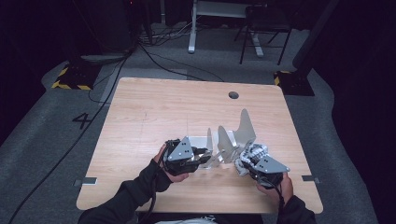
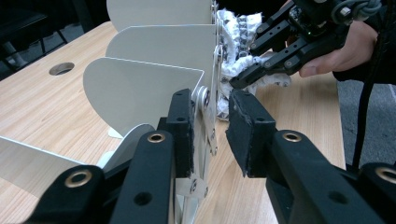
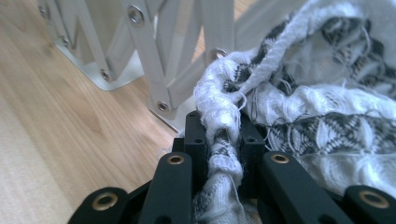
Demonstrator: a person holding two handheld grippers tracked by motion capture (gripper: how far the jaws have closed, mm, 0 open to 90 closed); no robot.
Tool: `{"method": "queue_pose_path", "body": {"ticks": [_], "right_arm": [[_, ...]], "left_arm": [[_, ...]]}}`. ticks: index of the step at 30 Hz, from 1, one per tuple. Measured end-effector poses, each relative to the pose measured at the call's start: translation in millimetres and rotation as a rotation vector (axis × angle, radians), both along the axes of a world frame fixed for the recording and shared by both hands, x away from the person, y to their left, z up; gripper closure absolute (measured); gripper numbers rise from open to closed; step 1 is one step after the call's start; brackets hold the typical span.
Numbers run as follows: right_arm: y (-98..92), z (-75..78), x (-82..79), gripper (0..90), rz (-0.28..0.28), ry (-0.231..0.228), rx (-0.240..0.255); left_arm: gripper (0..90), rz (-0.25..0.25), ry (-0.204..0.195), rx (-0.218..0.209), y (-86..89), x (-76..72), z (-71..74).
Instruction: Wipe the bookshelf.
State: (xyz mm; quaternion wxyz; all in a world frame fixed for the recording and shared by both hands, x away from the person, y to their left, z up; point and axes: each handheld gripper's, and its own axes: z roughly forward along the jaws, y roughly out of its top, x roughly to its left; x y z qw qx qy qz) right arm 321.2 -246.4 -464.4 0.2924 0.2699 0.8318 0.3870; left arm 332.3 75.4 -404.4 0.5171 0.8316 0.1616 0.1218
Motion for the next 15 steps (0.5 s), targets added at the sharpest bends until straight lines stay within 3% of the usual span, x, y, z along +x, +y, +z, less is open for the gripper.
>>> {"method": "queue_pose_path", "body": {"ticks": [4, 8, 10, 15], "right_arm": [[-6.7, 2.7, 7.7, 79.4, -0.044, -0.018, -0.005], [-21.9, 17.9, 8.4, 79.4, -0.101, -0.050, 0.095], [-23.0, 26.4, 1.4, 79.4, -0.093, -0.091, 0.107], [-16.9, 41.0, -12.8, 79.4, -0.049, -0.136, 0.144]], "left_arm": [[72.7, 0.006, -0.002, -0.001, -1.7, 0.2, -0.2], [73.8, 0.015, -0.002, -0.006, -2.6, -0.3, -0.7], [73.9, 0.021, -0.012, -0.003, -2.9, -0.8, -1.0], [74.0, 0.022, -0.006, -0.008, -3.2, -0.7, -1.2]]}}
